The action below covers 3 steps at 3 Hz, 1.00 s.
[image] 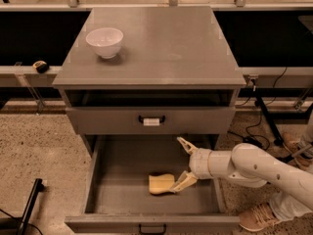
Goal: Pick sponge from middle drawer and place on counter
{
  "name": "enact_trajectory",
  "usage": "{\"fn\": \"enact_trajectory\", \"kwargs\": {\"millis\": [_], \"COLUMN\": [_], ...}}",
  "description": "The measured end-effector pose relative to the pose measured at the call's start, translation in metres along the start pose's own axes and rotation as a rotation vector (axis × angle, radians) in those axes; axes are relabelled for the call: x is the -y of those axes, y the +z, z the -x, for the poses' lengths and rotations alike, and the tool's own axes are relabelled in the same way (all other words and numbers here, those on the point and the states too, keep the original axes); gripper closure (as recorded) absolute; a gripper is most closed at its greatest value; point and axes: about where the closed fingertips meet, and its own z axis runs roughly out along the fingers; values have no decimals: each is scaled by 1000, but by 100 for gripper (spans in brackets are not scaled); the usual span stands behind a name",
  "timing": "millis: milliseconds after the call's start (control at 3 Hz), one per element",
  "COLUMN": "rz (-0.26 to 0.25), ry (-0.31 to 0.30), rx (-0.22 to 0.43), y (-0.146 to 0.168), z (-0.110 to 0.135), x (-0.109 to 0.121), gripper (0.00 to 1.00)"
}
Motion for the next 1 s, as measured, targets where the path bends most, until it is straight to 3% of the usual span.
{"fn": "enact_trajectory", "kwargs": {"millis": [333, 667, 1000], "rz": [34, 132, 163], "ry": [-24, -65, -38], "rx": [6, -38, -128], "y": [20, 56, 71], "z": [-23, -54, -87], "x": [-5, -22, -33], "gripper": [0, 0, 0]}}
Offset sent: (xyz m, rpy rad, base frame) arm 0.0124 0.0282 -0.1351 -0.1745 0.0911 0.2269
